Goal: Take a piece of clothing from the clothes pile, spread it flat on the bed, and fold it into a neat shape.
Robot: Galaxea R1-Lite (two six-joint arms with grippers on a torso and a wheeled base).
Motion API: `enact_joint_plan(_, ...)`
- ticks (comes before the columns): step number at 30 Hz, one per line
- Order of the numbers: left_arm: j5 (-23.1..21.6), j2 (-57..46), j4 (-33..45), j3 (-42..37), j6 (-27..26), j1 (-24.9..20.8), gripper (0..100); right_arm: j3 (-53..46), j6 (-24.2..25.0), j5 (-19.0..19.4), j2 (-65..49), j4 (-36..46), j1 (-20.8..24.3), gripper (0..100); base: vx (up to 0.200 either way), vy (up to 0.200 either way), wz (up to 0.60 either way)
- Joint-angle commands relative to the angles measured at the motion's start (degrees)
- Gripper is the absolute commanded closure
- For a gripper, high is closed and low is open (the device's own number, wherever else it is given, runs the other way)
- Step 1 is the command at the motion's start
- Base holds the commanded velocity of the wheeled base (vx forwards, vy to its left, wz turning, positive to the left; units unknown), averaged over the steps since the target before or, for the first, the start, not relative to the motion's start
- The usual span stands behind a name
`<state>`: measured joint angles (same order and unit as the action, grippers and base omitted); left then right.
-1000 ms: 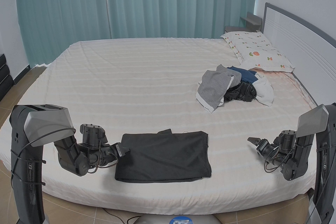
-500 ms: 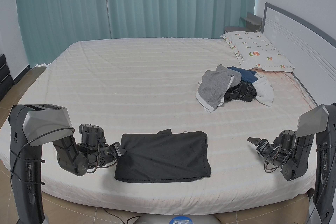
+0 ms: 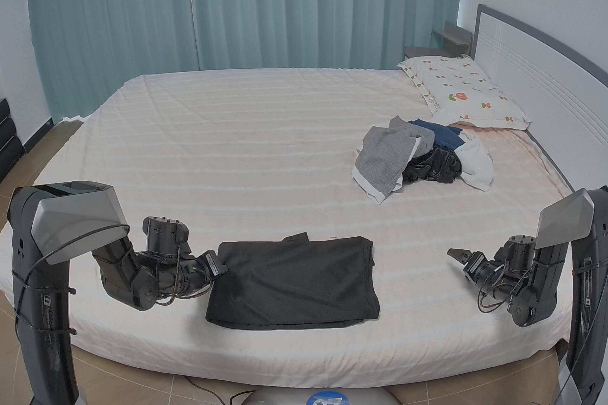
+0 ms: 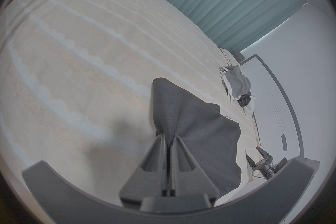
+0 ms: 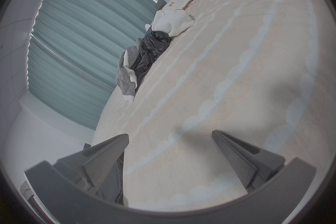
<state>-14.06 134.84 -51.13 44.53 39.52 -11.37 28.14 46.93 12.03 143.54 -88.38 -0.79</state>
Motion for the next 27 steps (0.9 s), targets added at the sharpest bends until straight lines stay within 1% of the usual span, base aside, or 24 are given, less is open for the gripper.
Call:
enact_joint_plan(1, 0.08, -0.02, -0.03, 0.12, 0.03, 0.04, 100, -0.01, 0.00, 0.01, 0.07, -0.04, 0.00, 0, 0.000, 0.200, 0.00)
enact_joint_plan(27, 0.52, -0.19, 0.06, -0.50, 0.12, 0.30, 100, -0.10, -0.18, 0.01, 0.16, -0.04, 0.00, 0, 0.000, 0.200, 0.00)
